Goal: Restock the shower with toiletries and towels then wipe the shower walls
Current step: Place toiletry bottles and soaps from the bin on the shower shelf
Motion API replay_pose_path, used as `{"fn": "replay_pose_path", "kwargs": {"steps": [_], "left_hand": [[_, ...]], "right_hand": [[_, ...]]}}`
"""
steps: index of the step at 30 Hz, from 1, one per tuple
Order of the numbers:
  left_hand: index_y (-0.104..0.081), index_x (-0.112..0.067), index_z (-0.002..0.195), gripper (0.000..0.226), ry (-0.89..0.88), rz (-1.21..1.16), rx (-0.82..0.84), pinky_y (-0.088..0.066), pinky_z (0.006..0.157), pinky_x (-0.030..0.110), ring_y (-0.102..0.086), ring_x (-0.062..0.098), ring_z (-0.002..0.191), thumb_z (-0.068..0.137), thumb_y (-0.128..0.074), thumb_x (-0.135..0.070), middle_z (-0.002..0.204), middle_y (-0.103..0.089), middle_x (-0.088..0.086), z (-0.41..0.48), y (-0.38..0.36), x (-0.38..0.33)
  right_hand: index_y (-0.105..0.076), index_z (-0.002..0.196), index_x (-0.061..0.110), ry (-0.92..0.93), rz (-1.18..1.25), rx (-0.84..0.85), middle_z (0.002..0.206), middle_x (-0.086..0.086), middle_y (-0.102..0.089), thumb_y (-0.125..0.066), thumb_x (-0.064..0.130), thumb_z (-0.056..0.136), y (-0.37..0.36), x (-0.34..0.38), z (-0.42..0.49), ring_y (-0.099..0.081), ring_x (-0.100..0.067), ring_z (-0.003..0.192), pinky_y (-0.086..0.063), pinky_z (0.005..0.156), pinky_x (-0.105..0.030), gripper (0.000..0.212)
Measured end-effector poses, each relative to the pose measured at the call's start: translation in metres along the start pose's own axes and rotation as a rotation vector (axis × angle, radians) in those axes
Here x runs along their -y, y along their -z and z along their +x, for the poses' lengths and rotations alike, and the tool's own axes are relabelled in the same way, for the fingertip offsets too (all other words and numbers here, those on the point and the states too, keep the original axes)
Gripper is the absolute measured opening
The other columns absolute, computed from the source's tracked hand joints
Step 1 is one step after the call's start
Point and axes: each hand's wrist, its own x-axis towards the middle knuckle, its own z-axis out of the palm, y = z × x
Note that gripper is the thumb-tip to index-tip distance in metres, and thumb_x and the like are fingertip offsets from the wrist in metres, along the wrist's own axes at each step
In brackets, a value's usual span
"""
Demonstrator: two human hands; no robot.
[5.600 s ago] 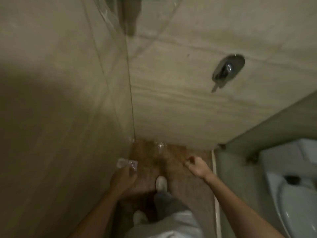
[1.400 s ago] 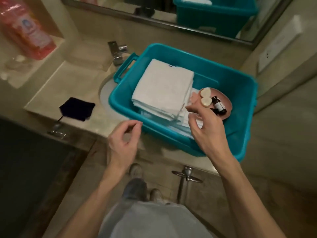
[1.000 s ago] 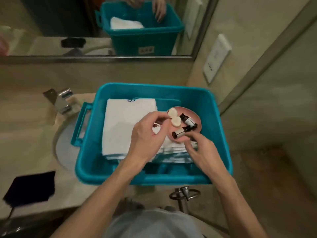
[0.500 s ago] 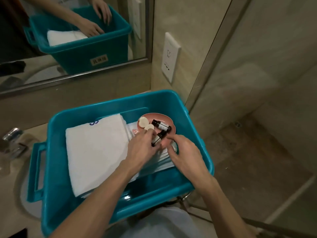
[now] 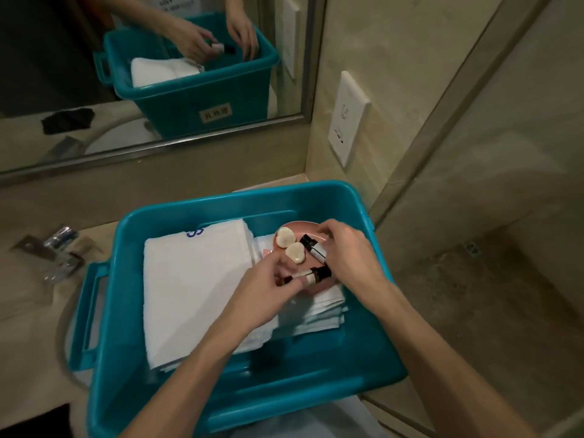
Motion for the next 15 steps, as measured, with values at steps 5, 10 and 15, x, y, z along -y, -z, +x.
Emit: {"fn": "replay_pose_path", "kwargs": {"steps": [5, 10, 15], "left_hand": [[-0.071, -0.012, 0.108, 0.021, 0.209, -0.64, -0.167, -0.051, 0.071, 0.032, -0.07, 0.015, 0.075, 0.094, -0.068, -0.027, 0.094, -0.078, 0.009, -0.028, 0.037, 0.001], [-0.068, -0.01, 0.115, 0.03, 0.253, -1.039, -0.319, -0.051, 0.081, 0.031, -0.07, 0.018, 0.087, 0.09, -0.07, -0.026, 0.103, -0.076, 0.011, -0.041, 0.071, 0.017], [-0.064, -0.003, 0.122, 0.033, 0.275, -1.096, -0.368, -0.053, 0.093, 0.034, -0.071, 0.022, 0.096, 0.093, -0.068, -0.018, 0.111, -0.075, 0.017, -0.047, 0.077, 0.025]], "right_hand": [[-0.058, 0.12, 0.018, 0.043, -0.19, 0.087, 0.111, -0.005, -0.068, -0.055, 0.01, 0.088, -0.015, -0.002, 0.011, -0.062, -0.033, 0.106, -0.048, 0.072, -0.04, 0.034], [-0.055, 0.118, 0.014, 0.046, -0.289, 0.112, 0.111, -0.009, -0.069, -0.057, 0.025, 0.091, -0.031, -0.003, 0.014, -0.065, -0.035, 0.1, -0.046, 0.071, -0.039, 0.028], [-0.056, 0.109, 0.008, 0.066, -0.4, 0.121, 0.109, -0.013, -0.069, -0.054, 0.022, 0.092, -0.032, -0.001, 0.015, -0.064, -0.034, 0.099, -0.041, 0.069, -0.036, 0.022]]}}
